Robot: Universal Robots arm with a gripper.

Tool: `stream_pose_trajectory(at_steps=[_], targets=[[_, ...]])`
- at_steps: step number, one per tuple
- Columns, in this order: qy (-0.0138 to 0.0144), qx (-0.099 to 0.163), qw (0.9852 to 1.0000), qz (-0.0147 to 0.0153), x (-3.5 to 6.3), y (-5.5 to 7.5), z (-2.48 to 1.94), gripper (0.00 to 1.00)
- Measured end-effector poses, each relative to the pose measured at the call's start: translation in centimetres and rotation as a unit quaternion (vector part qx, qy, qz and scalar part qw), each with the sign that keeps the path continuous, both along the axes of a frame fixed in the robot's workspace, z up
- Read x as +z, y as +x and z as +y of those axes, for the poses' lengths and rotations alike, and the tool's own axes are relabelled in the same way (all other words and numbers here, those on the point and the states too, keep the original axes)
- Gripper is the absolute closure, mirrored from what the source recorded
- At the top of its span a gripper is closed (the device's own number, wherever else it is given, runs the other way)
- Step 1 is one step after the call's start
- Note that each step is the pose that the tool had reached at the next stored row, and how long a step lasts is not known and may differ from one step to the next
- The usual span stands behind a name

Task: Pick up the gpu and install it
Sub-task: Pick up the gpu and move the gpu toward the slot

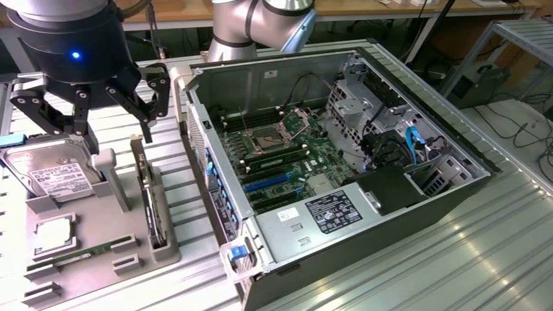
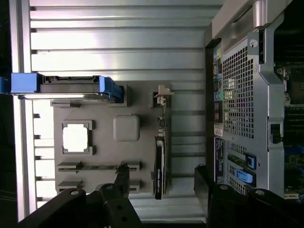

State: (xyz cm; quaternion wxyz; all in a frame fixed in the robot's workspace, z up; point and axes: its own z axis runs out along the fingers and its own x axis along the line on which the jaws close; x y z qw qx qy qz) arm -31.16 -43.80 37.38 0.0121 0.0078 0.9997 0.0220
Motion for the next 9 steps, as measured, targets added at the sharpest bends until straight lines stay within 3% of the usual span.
stream_pose_trajectory(at_steps=[9], targets=[[0.0, 0.003, 1.0, 0.0, -0.9, 0.0, -0.01, 0.34]])
